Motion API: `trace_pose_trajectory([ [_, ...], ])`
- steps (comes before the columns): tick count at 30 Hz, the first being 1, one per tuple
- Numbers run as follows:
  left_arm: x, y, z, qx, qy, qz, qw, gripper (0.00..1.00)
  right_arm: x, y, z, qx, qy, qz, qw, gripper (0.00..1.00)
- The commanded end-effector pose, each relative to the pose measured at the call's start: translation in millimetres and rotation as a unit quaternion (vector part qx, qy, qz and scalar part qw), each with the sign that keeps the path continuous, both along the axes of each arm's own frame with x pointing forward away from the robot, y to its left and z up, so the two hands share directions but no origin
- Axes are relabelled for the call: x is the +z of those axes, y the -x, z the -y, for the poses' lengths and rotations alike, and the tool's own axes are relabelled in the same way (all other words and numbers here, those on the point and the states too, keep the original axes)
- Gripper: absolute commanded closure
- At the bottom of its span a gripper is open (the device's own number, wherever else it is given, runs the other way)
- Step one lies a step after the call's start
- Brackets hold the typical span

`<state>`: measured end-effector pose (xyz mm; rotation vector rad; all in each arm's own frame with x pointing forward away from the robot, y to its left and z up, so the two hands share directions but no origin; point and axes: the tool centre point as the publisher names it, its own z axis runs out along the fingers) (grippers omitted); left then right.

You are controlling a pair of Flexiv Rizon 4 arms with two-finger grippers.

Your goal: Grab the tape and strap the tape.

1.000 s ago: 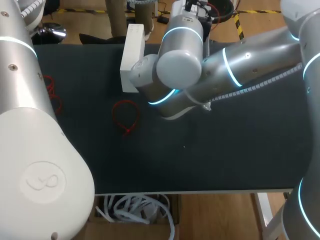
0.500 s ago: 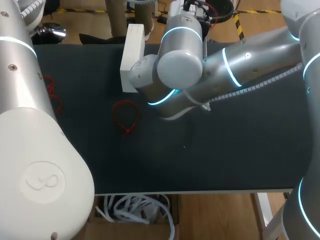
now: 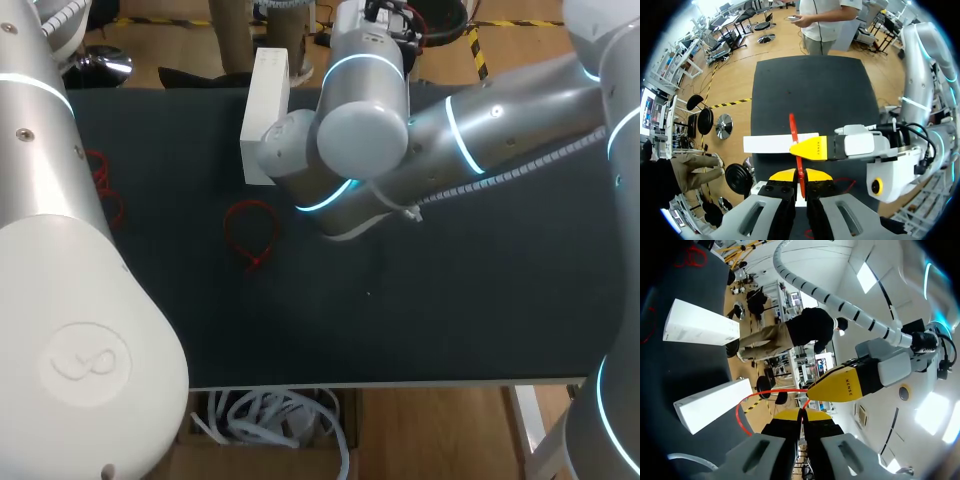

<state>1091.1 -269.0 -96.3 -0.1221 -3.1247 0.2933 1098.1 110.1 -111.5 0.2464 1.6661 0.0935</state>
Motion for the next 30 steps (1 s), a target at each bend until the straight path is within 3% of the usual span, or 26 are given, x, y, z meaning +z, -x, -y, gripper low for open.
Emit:
trace_pose_trajectory([
  [1, 1.4, -0.8, 2.4, 0.0, -0.003, -0.002, 1.0, 1.0, 4.4, 0.8, 0.4, 0.004, -0.001, -0.003, 1.0, 1.0],
  [25, 1.4, -0.8, 2.4, 0.0, -0.003, -0.002, 1.0, 1.0, 5.9, 2.4, 1.6, 0.006, -0.02, 0.0, 1.0, 1.0],
  [27, 1.4, -0.8, 2.4, 0.0, -0.003, -0.002, 1.0, 1.0, 6.3, 2.3, 2.1, 0.007, -0.023, 0.0, 1.0, 0.87],
  [30, 1.4, -0.8, 2.4, 0.0, -0.003, -0.002, 1.0, 1.0, 6.4, 2.2, 2.5, 0.007, -0.027, -0.001, 1.0, 0.53],
])
